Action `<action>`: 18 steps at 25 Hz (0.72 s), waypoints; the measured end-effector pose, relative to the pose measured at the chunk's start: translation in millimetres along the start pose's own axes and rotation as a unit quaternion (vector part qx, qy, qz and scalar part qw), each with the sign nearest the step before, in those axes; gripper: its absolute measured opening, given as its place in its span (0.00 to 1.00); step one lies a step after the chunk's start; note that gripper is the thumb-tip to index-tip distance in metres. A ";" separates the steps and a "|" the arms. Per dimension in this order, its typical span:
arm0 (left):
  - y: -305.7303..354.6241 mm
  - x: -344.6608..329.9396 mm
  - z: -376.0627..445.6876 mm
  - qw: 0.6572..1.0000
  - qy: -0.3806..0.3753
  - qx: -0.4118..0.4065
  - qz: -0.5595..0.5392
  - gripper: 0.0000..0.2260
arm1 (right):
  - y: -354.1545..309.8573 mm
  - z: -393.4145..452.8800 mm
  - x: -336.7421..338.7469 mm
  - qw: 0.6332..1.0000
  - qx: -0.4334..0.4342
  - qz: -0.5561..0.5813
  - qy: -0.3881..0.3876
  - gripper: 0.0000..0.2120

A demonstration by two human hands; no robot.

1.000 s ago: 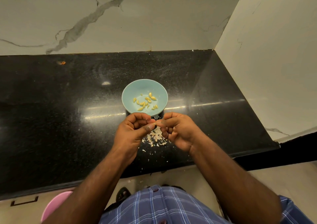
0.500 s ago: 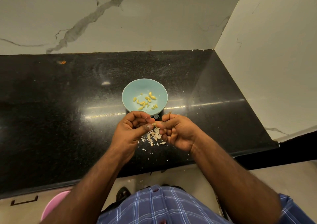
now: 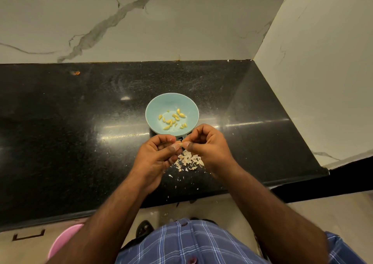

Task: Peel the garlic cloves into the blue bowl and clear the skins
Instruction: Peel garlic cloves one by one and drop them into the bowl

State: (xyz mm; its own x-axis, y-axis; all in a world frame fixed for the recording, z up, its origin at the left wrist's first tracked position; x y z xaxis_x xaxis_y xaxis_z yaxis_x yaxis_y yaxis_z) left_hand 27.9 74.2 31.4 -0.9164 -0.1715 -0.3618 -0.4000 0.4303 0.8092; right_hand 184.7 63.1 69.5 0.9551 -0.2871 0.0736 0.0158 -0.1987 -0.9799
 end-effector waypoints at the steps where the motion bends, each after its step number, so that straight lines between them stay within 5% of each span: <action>1: 0.2 0.2 0.1 1.000 -0.002 -0.012 0.001 0.13 | 1.1 0.3 -0.4 0.998 -0.059 0.020 -0.005 0.12; 5: 4.4 0.5 -2.8 0.993 -0.035 -0.103 0.037 0.13 | 7.0 -0.5 1.3 0.961 -0.257 0.097 -0.025 0.13; 9: 5.6 0.8 -3.3 0.988 -0.040 -0.138 0.048 0.12 | 5.8 -2.6 2.3 0.945 -0.303 0.120 -0.042 0.12; 18: 2.2 3.5 1.0 0.991 0.018 -0.104 0.080 0.10 | 0.7 -2.4 1.9 1.000 -0.009 -0.020 0.002 0.13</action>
State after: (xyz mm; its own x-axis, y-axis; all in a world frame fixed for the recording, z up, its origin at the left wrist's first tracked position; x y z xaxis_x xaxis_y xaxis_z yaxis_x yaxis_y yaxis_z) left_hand 23.8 75.5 31.5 -0.9671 -0.1479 -0.2068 -0.2401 0.2638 0.9342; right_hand 185.8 60.2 69.4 0.9528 -0.2815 0.1141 0.0495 -0.2265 -0.9728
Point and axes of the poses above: each hand's wrist, its own z-axis towards the middle knuckle, its own x-axis out of the back of the hand, y = z × x, the point moved 4 cm from there along z, towards the middle knuckle, and after that the axes turned 13 degrees about y, right-handed, at the moved point
